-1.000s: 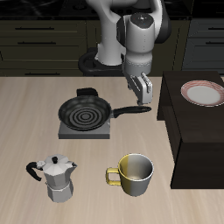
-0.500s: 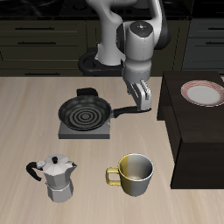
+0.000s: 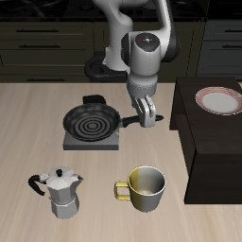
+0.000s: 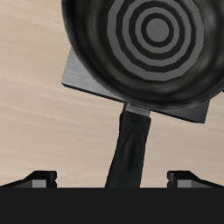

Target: Place the frying pan on the top layer of the shelf

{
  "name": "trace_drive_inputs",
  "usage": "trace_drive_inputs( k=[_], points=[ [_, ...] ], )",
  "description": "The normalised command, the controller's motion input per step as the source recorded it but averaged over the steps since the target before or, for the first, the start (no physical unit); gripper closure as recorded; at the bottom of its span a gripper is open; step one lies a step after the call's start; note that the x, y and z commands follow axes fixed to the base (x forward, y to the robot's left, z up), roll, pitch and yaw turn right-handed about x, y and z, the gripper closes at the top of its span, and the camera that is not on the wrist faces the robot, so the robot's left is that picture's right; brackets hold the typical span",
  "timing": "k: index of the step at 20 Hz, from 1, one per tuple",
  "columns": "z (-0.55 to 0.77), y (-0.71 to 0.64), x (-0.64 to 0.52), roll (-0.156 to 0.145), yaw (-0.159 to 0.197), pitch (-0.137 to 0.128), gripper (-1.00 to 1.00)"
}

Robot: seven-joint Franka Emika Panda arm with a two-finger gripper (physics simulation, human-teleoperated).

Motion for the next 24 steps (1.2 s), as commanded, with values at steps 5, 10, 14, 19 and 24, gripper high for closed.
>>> trace_drive_inputs(
  k=[5,10,14,19,24],
  points=[
    [-0.29,-0.14,-0.03,-0.002,-0.042,0.048,-1.00],
    [-0.18,0.00,-0.22,0.004,-0.033,0.005,-1.00],
    [-0.14,0.07,-0.32,0.028,-0.054,-0.020,-1.00],
    [-0.26,0.09,-0.30,0.018,-0.028,0.005,-1.00],
    [-0.17,0.58,-0.03,0.123,0.087,-0.011,1.00]
  ],
)
